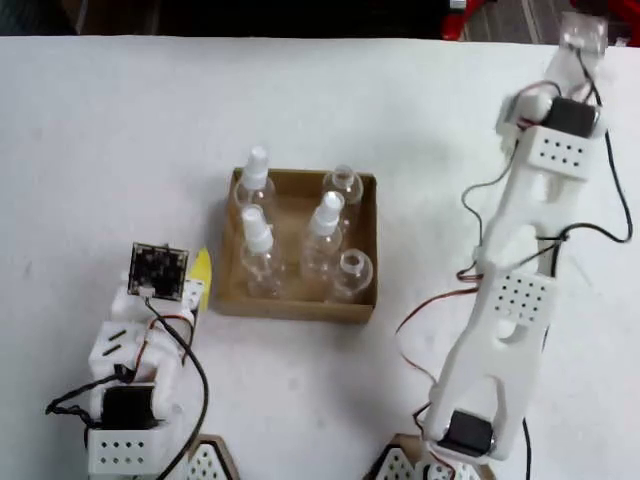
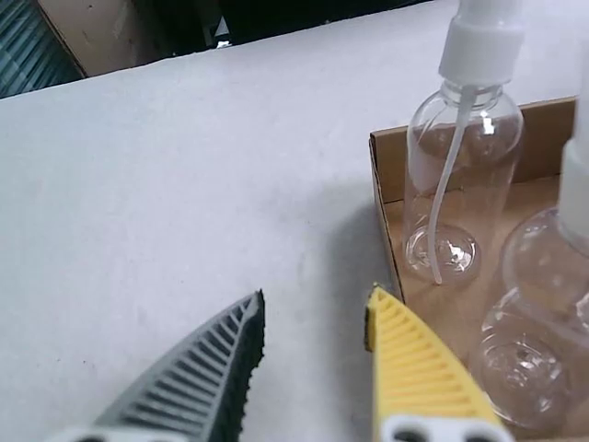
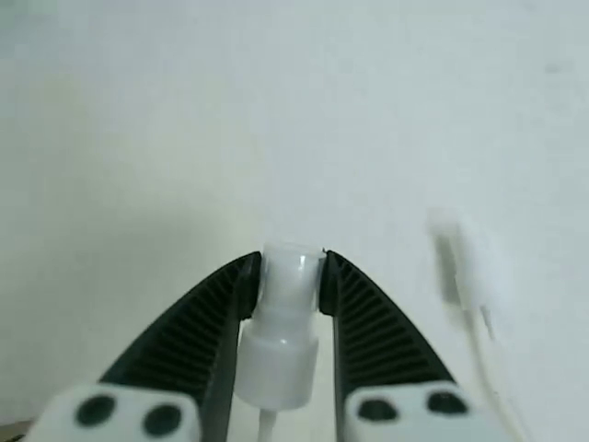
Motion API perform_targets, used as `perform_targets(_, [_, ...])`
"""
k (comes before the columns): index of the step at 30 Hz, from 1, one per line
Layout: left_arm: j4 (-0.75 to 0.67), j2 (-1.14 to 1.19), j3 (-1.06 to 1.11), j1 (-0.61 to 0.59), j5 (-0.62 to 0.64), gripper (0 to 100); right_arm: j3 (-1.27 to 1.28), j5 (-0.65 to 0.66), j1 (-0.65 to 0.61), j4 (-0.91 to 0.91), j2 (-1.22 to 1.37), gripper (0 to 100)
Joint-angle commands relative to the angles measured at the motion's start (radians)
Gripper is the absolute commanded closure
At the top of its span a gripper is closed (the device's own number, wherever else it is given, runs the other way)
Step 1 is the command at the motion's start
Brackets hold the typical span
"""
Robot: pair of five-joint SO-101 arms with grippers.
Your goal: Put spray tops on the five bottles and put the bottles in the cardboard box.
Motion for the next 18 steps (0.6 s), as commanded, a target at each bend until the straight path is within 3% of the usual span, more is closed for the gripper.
perform_targets(1, [-0.005,-0.005,0.002,0.008,-0.009,83,-0.213,0.002,-0.120,0.113,-0.125,98.2])
perform_targets(9, [-0.005,-0.005,0.002,0.008,-0.009,83,-0.204,0.006,-0.283,0.203,-0.390,98.2])
perform_targets(18, [-0.005,-0.005,0.002,0.008,-0.009,83,-0.198,-0.002,-0.344,0.211,-0.743,98.2])
